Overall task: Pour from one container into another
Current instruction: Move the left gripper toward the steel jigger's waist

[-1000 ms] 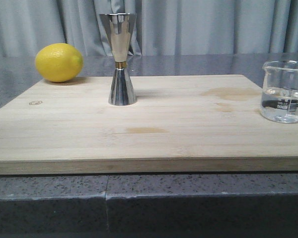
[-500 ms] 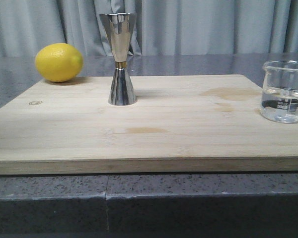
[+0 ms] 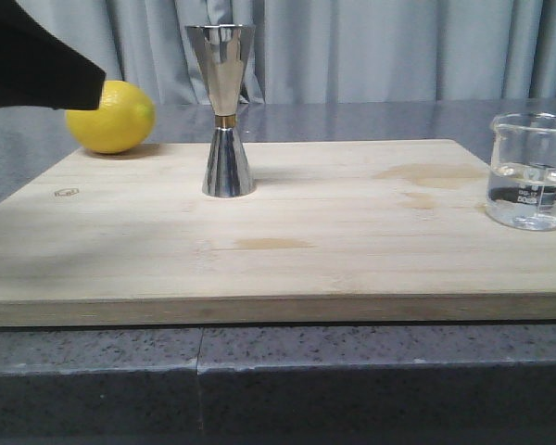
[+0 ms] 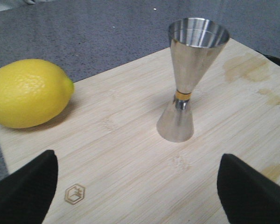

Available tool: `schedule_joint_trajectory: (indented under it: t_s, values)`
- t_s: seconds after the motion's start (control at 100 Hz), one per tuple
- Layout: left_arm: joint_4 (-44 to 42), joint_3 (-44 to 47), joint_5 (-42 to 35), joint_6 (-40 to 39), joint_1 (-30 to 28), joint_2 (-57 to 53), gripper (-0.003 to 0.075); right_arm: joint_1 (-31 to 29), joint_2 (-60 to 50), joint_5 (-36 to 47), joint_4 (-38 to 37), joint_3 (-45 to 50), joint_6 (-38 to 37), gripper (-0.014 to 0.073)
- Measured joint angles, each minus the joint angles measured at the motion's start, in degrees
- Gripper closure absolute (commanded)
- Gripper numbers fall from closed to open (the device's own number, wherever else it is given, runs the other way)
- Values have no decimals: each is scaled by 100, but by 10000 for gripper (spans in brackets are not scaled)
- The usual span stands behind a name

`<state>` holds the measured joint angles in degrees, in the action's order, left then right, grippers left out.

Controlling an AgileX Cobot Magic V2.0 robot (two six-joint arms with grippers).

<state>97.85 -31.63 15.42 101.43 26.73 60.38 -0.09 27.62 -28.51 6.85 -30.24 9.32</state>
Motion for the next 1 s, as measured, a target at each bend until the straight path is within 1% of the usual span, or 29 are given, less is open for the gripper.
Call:
schedule_joint_trajectory:
  t_s: [0.04,0.11,0.22,0.34,0.57,0.63,0.81,1.0]
  values:
    - [222,0,220,378,0,131,81,-1,0,9,0,0,0,173]
    - [393,-25,568,726,0,369,81,-1,0,9,0,0,0,173]
    - [456,-119,1070,1079,15,749,81,13,0,9,0,0,0,173]
    - [456,-310,1365,1352,15,1222,81,108,0,12,0,0,0,173]
    - [456,-795,1595,1531,15,1821,81,179,0,12,0,0,0,173]
    - [456,-880,1687,1547,-71,1924,81,179,0,12,0,0,0,173]
    - [456,-1029,2202,1570,-426,2161,81,179,0,12,-10,0,0,173]
    - [456,-1208,2746,1644,-592,2542,81,179,0,12,-10,0,0,173]
